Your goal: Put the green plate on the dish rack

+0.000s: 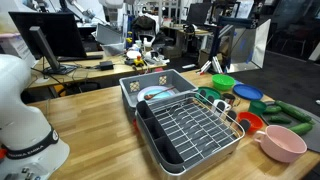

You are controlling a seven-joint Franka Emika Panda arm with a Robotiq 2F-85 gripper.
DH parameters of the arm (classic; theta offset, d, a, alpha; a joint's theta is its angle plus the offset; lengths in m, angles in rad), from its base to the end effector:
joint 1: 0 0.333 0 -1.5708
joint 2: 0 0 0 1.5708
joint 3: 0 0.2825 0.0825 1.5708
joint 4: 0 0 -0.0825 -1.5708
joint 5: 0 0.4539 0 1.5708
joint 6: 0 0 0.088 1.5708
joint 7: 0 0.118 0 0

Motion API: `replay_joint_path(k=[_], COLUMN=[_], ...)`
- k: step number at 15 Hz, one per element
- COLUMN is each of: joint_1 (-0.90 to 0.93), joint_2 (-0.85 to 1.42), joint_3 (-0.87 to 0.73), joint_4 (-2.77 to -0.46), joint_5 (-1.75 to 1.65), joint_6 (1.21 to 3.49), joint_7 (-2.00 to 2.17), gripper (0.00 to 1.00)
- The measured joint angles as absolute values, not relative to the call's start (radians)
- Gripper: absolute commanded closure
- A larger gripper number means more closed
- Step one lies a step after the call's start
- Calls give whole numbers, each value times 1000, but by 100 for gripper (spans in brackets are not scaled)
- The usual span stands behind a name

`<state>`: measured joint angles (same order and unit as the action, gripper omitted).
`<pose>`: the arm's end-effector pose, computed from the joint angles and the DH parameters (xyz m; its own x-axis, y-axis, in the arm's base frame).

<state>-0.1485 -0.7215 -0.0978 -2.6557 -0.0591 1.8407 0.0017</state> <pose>0.3938 -0.0980 0.3884 0.9753 -0.1994 -0.0950 -0.2012 -0.9795 -0.0092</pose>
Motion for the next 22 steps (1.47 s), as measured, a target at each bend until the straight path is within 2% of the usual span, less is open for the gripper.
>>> replay_joint_path(k=[4,10,15,22], joint_1=[-148,-123,-81,-70], joint_2=[-721,-676,-550,-467], joint_3=[-95,-65,-33,-29], joint_4=[-2656,-2657,-2650,-2608], joint_5=[-59,-59,-60,-60], joint_6=[1858,2063,2193,2194], joint_7=[4,32,31,32], gripper=[0,0,0,0])
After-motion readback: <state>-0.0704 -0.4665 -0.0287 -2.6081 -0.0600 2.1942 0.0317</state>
